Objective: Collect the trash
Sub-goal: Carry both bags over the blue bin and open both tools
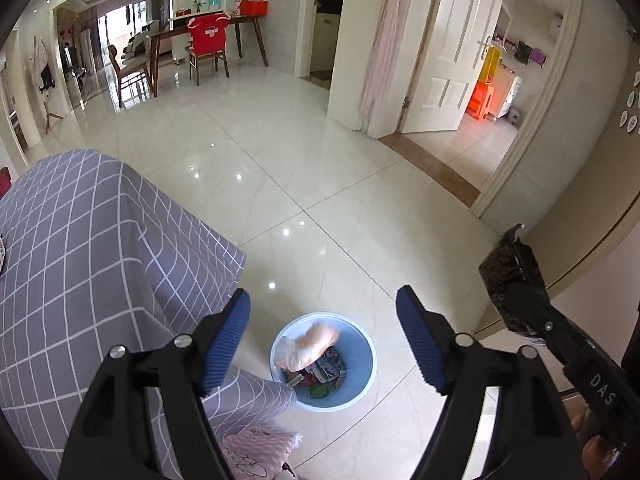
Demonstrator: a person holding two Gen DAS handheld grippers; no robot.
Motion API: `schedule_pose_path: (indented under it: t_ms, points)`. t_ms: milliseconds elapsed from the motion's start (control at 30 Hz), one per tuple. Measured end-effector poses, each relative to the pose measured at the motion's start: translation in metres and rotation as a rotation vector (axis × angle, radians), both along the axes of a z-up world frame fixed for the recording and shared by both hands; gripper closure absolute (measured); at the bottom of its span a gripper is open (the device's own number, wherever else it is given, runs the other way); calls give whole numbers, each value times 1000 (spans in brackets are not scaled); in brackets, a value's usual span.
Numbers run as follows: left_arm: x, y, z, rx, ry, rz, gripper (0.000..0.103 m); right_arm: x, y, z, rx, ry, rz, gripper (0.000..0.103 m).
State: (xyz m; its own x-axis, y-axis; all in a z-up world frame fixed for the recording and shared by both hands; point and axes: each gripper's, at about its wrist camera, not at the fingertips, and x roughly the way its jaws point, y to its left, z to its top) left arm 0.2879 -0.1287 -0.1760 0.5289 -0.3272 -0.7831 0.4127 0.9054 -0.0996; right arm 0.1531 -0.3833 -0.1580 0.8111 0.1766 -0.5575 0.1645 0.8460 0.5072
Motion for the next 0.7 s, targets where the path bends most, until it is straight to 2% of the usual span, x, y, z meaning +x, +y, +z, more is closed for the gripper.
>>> schedule_pose_path:
  t_ms: [133, 600, 700]
  points:
    - [-2, -5, -3, 4, -1, 5, 29, 7, 0, -2, 5, 11, 12, 89]
    - [-3, 19, 6, -1, -7, 26, 29, 17, 3, -7, 12, 7, 29, 89]
    - [-5, 20, 10, -5, -12, 33, 29, 20, 2, -5, 21, -10, 17, 86]
